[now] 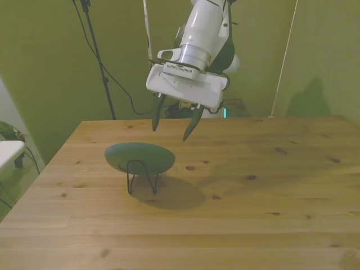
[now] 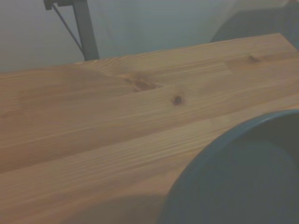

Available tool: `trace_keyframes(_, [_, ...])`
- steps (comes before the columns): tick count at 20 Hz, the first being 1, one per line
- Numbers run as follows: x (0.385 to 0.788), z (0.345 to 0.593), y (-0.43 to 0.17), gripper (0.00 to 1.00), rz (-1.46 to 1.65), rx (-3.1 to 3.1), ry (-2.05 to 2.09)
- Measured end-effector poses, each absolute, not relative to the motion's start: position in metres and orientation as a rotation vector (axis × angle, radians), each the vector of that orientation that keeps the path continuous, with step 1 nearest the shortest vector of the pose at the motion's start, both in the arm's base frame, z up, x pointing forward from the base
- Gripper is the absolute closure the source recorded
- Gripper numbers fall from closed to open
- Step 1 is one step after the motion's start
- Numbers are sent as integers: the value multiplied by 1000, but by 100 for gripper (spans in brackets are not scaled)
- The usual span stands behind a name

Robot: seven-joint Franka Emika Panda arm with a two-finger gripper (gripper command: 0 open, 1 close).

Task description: Unload the plate

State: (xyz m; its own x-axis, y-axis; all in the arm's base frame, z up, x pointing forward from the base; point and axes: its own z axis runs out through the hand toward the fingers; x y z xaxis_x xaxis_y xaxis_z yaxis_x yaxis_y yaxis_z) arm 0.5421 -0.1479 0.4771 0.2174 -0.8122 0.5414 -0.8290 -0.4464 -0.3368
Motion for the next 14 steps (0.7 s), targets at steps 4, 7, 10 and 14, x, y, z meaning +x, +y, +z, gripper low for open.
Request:
trace_keyframes(4, [550,466,-154,0,1076,2403,-1655])
trace_keyframes(7, [557,462,-159,0,1078,2394,-1663])
trace_keyframes(10, [564,457,-161,0,1087,2399,-1655])
trace_keyframes(14, [573,453,-160,0,1097,2413,-1646])
